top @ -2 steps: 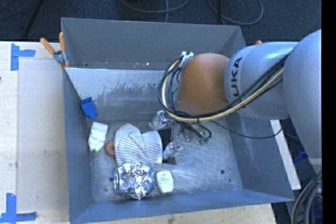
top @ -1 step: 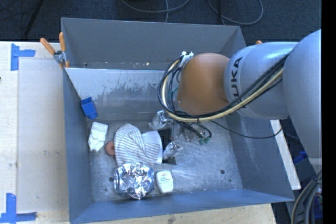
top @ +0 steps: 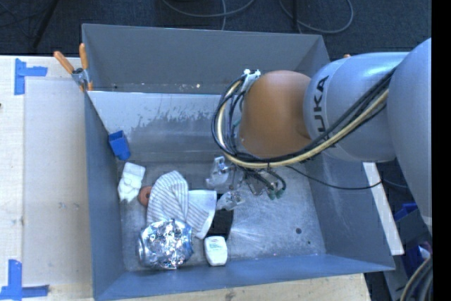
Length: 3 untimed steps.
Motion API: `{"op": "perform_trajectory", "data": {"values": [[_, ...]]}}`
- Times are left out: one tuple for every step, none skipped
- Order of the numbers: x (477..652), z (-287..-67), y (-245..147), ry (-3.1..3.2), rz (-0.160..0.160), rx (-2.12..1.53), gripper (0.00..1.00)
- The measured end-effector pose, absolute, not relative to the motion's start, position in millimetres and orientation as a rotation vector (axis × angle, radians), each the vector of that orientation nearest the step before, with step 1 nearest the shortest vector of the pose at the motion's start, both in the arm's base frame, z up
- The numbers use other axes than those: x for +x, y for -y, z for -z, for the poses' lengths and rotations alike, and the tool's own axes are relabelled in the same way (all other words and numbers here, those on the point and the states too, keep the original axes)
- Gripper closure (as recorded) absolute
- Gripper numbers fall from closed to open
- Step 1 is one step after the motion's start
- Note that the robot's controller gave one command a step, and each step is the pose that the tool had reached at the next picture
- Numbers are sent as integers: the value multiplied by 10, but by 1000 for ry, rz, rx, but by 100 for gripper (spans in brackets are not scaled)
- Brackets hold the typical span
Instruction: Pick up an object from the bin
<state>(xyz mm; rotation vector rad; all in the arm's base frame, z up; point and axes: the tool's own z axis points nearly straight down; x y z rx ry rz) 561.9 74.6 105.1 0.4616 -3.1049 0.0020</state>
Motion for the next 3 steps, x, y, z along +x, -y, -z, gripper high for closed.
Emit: {"op": "perform_trajectory", "data": {"values": [[5583, -1226, -603, 3126, 4, 348, 100], [5636, -1306, -516, 3119, -2, 347, 100], [5823, -1465, -535, 3088, 3, 571, 100]]}}
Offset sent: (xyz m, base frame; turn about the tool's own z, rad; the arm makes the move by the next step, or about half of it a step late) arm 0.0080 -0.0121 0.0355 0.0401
